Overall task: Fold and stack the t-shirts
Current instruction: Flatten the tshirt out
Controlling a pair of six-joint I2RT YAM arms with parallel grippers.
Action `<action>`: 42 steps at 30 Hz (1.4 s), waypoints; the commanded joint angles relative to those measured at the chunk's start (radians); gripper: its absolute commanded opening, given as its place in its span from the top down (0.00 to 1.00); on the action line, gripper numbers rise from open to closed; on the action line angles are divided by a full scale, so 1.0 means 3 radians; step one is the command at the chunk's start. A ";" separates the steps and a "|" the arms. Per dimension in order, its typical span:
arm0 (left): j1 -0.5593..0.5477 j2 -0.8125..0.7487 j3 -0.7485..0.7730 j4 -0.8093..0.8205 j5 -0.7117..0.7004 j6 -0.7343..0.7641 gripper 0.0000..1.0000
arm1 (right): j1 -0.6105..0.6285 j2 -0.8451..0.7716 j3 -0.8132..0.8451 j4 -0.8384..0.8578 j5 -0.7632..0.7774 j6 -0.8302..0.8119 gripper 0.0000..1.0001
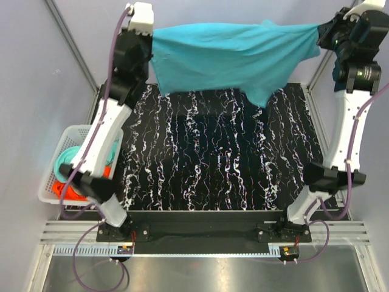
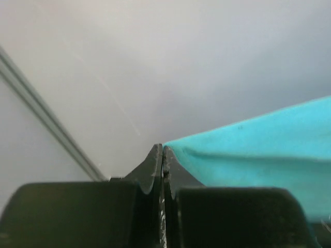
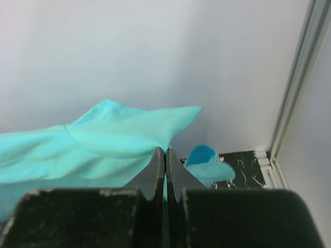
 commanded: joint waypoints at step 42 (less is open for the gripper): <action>0.0030 -0.1846 -0.4428 -0.1360 -0.0650 -0.2511 1.00 | -0.0005 -0.3140 -0.5994 -0.0085 0.0096 0.1472 1.00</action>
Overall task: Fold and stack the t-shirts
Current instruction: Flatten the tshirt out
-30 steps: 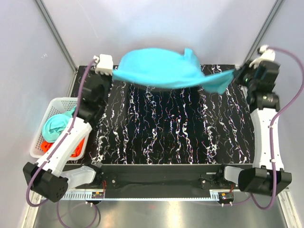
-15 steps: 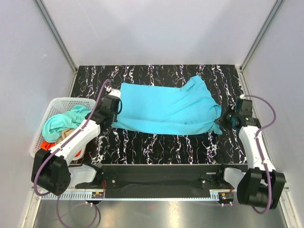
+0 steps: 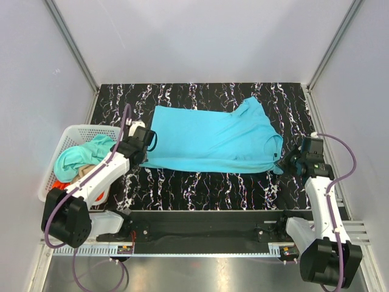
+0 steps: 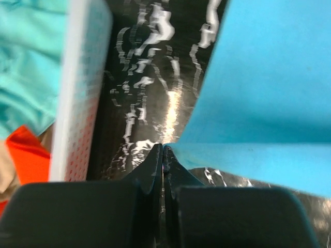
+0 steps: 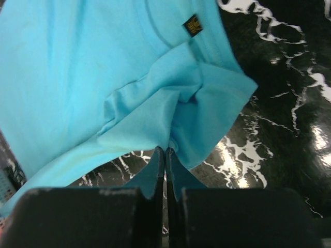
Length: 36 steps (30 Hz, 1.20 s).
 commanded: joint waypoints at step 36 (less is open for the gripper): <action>-0.0001 0.1022 0.0633 -0.1959 -0.0667 -0.2605 0.50 | -0.0005 -0.0863 0.0474 -0.1261 0.0729 0.0888 0.59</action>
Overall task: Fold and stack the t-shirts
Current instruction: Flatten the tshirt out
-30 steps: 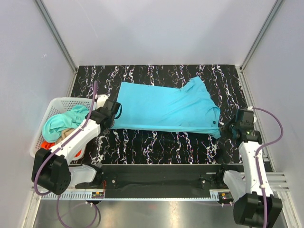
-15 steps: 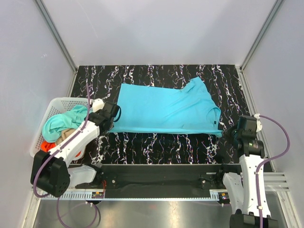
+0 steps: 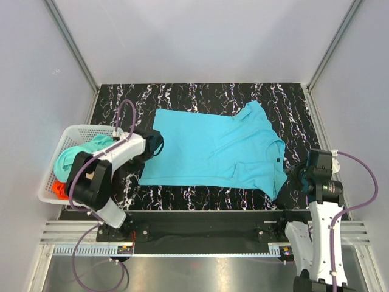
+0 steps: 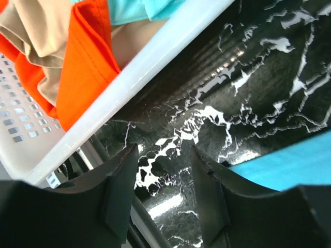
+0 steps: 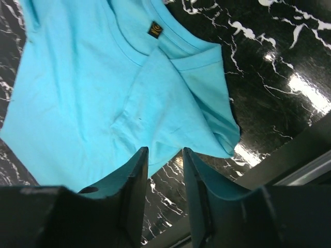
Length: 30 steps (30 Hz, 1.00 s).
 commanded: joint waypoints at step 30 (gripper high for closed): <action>0.0057 -0.1731 -0.0931 0.2823 0.2525 0.2160 0.25 | 0.0005 0.2880 0.0251 0.1803 -0.0368 -0.1111 0.54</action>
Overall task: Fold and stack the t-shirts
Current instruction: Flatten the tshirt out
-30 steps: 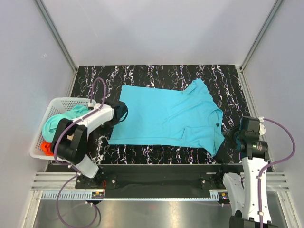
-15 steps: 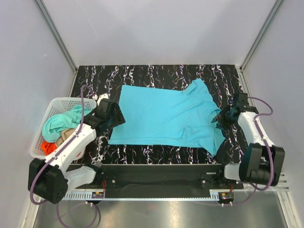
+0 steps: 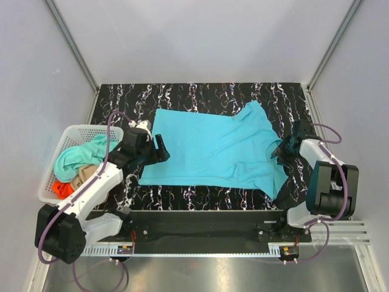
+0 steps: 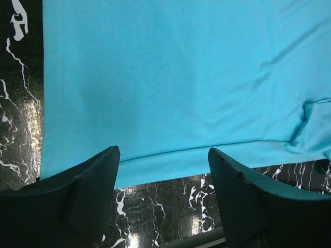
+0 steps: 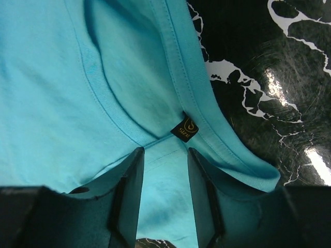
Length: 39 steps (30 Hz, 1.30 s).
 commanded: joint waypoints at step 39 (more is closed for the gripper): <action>-0.0051 0.1537 0.0290 -0.0145 -0.1067 -0.0545 0.23 | 0.0003 0.3157 0.3879 0.0038 -0.1155 -0.1155 0.57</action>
